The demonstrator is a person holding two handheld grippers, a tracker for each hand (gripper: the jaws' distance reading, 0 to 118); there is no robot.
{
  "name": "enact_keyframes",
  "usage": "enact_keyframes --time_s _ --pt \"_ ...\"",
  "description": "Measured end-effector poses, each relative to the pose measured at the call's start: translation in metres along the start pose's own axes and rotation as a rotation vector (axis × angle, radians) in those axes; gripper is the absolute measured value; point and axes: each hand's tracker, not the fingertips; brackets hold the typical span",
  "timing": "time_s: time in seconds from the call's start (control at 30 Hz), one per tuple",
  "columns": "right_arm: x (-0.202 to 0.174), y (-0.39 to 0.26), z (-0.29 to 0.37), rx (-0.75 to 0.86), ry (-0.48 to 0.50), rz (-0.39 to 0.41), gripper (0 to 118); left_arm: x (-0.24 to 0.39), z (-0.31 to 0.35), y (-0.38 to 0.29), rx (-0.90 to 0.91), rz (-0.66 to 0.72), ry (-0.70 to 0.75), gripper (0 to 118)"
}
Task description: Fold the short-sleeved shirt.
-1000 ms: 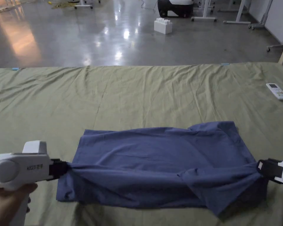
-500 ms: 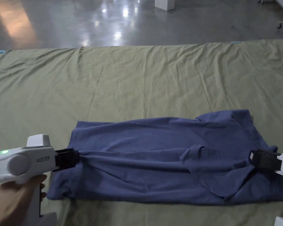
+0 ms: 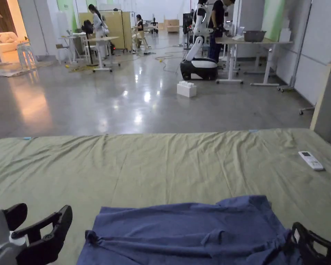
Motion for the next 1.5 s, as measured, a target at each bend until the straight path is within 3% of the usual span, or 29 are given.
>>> enact_keyframes --time_s 0.03,0.07,0.13,0.17,0.2,0.27,0.4,0.47,0.53,0.57,0.6,0.83,0.9,1.03,1.13,1.23,1.37,1.5 --pt "-0.007 0.008 0.012 0.056 0.007 0.036 85 0.004 0.015 0.004 0.007 0.009 -0.032 69" --pt "-0.011 0.008 0.020 -0.008 0.016 -0.014 83 0.009 0.031 0.004 0.056 0.006 -0.036 60" --pt "-0.028 0.014 0.035 -0.020 0.009 0.019 79 0.020 0.061 -0.001 0.208 0.001 -0.018 38" --pt "-0.034 0.013 0.042 -0.031 0.015 0.031 74 0.028 0.074 -0.003 0.217 0.008 -0.021 33" --pt "-0.039 0.011 0.048 -0.026 0.020 0.035 66 0.033 0.082 -0.005 0.218 0.004 -0.014 28" --pt "-0.052 0.009 0.066 0.005 0.031 0.030 34 0.049 0.100 -0.012 0.192 -0.053 0.005 10" --pt "-0.063 0.005 0.087 0.097 0.047 -0.014 1 0.059 0.114 -0.019 0.137 -0.079 0.002 7" --pt "-0.064 0.006 0.086 0.042 0.109 -0.018 0 0.058 0.116 -0.022 0.112 -0.044 -0.023 1" --pt "-0.068 0.011 0.089 0.067 0.073 0.045 0 0.058 0.116 -0.023 0.103 -0.045 -0.031 0" --pt "-0.069 0.015 0.089 0.099 0.069 0.089 0 0.058 0.115 -0.023 0.104 -0.047 -0.027 0" --pt "-0.069 0.012 0.087 0.049 0.073 0.037 0 0.056 0.114 -0.023 0.104 -0.048 -0.024 0" --pt "-0.064 0.010 0.083 0.046 0.075 0.018 0 0.042 0.083 -0.026 0.032 0.001 -0.033 0" --pt "-0.061 0.006 0.079 0.012 0.076 -0.005 0 0.033 0.058 -0.037 -0.095 0.040 -0.036 2" --pt "-0.053 -0.017 0.071 -0.097 0.082 -0.105 0 0.007 -0.016 -0.098 -0.372 0.226 -0.061 78" --pt "-0.049 -0.034 0.067 -0.155 0.041 -0.074 0 -0.016 -0.072 -0.140 -0.468 0.371 -0.075 79" --pt "-0.042 -0.052 0.069 -0.227 0.021 -0.082 0 -0.035 -0.126 -0.172 -0.558 0.357 0.016 79" --pt "-0.027 -0.080 0.071 -0.301 -0.010 -0.113 0 -0.054 -0.185 -0.206 -0.634 0.376 0.032 78" --pt "-0.025 -0.088 0.070 -0.328 -0.043 -0.110 0 -0.062 -0.219 -0.225 -0.689 0.434 0.097 70"
